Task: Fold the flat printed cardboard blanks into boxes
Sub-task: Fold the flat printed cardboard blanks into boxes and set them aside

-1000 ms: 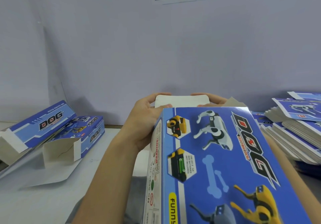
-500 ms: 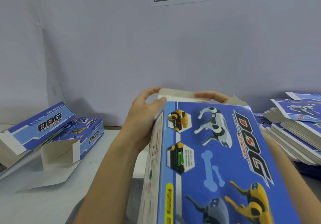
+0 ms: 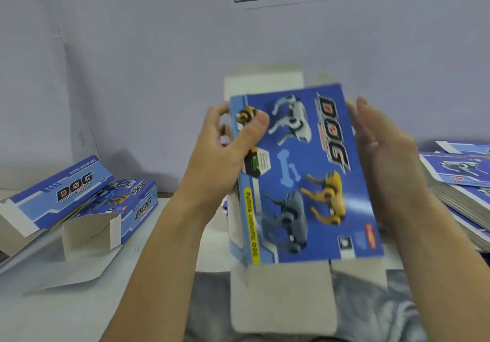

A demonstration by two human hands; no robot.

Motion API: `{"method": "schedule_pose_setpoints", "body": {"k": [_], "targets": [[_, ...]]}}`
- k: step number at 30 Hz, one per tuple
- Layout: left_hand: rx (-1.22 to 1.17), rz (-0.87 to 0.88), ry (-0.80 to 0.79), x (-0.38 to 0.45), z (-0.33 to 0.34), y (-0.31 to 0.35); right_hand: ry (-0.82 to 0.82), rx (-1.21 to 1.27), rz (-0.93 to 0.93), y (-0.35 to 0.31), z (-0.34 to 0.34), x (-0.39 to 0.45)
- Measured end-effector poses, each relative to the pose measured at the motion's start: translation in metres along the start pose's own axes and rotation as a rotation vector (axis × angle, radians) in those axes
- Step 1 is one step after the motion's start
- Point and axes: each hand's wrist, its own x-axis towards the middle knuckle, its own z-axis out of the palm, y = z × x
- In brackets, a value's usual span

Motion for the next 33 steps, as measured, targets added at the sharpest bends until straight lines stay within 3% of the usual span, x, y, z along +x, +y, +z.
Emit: {"method": "schedule_pose_setpoints", "body": {"k": [2,6,10,13,17,22,27,33], "targets": [[-0.084,0.08,0.047,0.0,0.0,0.005,-0.108,-0.172,-0.044,-0.007,0.006,0.001],[-0.154,0.232,0.01,-0.003,0.0,0.009,-0.121,-0.332,-0.215,-0.004,0.004,0.003],[-0.138,0.207,-0.055,-0.004,0.002,0.009,-0.085,-0.281,-0.316,-0.001,0.005,0.0],[-0.155,0.153,-0.024,-0.003,0.005,0.009,-0.098,-0.226,-0.265,0.003,0.009,-0.001],[-0.018,0.165,0.211,-0.004,0.019,0.003,-0.107,-0.175,-0.181,0.006,0.009,-0.001],[0.058,0.235,0.234,-0.007,0.026,0.009,-0.069,-0.281,-0.239,0.002,0.009,-0.002],[0.109,0.286,0.229,-0.008,0.028,0.023,0.05,-0.257,-0.234,-0.006,0.018,0.0],[0.091,0.297,0.253,-0.01,0.027,0.031,0.07,-0.245,-0.263,-0.007,0.024,-0.003]]}}
